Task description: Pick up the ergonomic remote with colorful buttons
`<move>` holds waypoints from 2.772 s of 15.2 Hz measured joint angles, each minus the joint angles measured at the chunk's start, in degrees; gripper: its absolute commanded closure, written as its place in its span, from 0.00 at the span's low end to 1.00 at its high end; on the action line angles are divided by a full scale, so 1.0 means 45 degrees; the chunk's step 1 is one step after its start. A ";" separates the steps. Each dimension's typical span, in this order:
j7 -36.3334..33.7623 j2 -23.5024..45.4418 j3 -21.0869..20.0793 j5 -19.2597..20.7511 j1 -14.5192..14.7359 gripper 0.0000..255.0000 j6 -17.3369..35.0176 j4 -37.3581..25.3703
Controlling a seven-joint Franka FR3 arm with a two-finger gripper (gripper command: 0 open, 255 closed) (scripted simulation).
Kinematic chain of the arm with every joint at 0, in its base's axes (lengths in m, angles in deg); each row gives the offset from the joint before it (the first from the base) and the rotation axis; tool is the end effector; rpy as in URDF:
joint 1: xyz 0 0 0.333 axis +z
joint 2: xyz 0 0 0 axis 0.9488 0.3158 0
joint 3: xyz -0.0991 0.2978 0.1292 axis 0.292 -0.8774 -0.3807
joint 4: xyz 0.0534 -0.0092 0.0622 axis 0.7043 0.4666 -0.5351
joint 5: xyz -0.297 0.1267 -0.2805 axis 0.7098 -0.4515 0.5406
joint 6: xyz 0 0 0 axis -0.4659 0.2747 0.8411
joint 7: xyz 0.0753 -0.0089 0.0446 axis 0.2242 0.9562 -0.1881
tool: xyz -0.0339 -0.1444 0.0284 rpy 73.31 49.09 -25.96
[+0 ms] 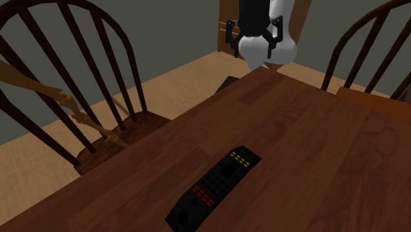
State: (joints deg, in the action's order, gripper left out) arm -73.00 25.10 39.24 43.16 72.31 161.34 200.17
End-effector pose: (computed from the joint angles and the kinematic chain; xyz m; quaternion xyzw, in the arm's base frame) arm 0.3466 -0.0076 0.5671 -0.9954 -0.0518 -0.0260 0.0757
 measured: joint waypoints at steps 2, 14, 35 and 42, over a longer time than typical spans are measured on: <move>-0.0071 0.0236 -0.0050 -0.0016 0.0009 0.00 0.0113 -0.0127; -0.1957 0.6046 -0.1102 0.0076 0.0121 0.00 0.1938 -0.4095; -0.4395 1.5672 -0.1315 0.1337 0.0530 0.00 0.0565 -1.4804; -0.4379 1.5506 -0.1310 0.1331 0.0514 1.00 0.1287 -1.3938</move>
State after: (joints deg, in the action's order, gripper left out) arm -92.70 94.88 33.34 49.15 74.63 167.13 137.45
